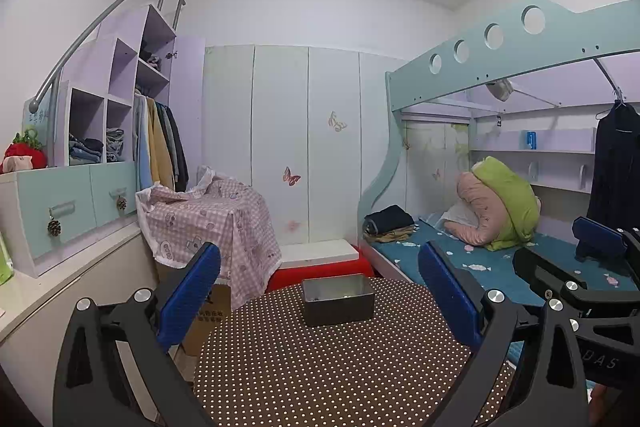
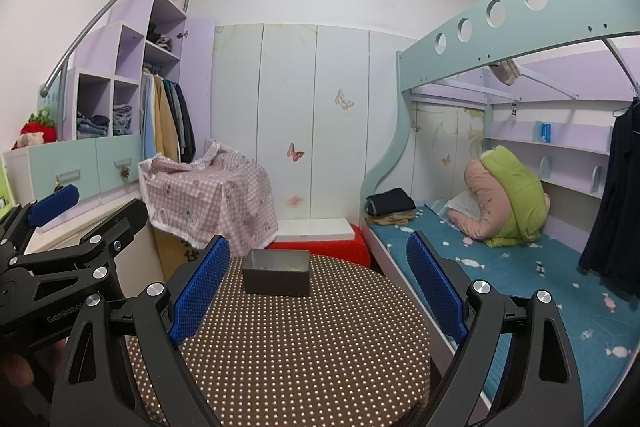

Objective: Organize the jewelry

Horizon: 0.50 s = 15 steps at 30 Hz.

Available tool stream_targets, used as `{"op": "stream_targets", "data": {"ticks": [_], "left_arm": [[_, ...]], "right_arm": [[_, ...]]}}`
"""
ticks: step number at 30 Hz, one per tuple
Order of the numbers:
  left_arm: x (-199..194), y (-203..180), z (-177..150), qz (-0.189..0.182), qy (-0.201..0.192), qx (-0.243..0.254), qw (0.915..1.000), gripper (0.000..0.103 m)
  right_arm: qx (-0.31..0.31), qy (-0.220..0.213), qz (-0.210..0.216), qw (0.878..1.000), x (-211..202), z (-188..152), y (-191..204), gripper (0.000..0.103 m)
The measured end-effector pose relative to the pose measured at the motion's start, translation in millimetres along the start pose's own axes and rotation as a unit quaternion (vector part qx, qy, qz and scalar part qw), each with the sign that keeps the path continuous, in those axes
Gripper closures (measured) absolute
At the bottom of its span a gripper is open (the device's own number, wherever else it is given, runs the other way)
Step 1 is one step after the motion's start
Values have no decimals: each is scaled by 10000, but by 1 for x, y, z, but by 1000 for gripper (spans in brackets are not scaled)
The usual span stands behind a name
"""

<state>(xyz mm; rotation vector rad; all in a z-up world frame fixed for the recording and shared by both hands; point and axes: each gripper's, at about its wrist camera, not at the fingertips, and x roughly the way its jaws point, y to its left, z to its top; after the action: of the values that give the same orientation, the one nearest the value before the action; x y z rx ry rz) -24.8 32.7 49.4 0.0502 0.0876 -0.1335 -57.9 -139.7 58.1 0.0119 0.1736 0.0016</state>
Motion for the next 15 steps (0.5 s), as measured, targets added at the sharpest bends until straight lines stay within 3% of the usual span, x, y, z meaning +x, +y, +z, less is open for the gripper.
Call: {"op": "stream_targets", "data": {"ticks": [15], "left_arm": [[1,1,-2,-11,7,-2,10000,7]], "right_arm": [[4,19,10,10000,0,1,0,16]]}}
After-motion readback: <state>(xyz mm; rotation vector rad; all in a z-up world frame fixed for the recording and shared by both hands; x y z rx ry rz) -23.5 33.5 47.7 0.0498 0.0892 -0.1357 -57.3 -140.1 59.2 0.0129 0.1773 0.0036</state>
